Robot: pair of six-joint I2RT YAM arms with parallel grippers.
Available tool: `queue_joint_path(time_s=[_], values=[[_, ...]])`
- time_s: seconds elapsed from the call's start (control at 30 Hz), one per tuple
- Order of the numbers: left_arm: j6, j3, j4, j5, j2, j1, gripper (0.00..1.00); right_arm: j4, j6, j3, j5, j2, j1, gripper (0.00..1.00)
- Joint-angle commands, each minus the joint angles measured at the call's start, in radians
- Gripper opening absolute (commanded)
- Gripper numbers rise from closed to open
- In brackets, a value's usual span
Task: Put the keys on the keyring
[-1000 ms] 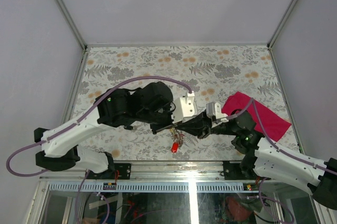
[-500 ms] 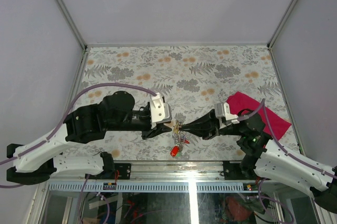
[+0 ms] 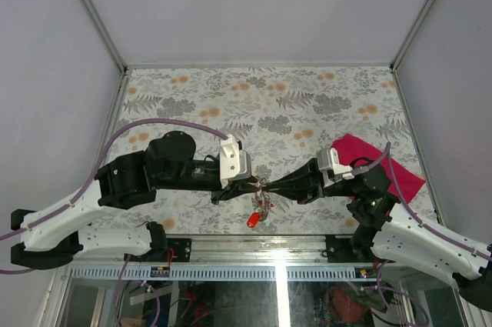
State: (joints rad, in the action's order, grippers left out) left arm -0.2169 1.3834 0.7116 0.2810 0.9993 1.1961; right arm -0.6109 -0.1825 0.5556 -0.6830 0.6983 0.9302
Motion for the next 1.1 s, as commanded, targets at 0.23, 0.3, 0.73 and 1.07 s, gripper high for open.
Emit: queue_joint_path(time_s=[0.23,0.3,0.73,1.07], values=[[-0.013,0.024,-0.005,0.043,0.017,0.005,0.15,-0.056,-0.017,0.072,-0.020,-0.025,0.005,0.00],[-0.015,0.026,-0.002,0.043,0.020,0.004,0.13,-0.056,-0.016,0.074,-0.020,-0.025,0.004,0.00],[-0.016,0.038,0.017,0.039,0.022,0.005,0.00,-0.064,-0.020,0.072,0.003,-0.049,0.004,0.00],[-0.015,0.039,0.014,0.028,0.016,0.006,0.00,-0.139,-0.052,0.058,0.039,-0.059,0.005,0.00]])
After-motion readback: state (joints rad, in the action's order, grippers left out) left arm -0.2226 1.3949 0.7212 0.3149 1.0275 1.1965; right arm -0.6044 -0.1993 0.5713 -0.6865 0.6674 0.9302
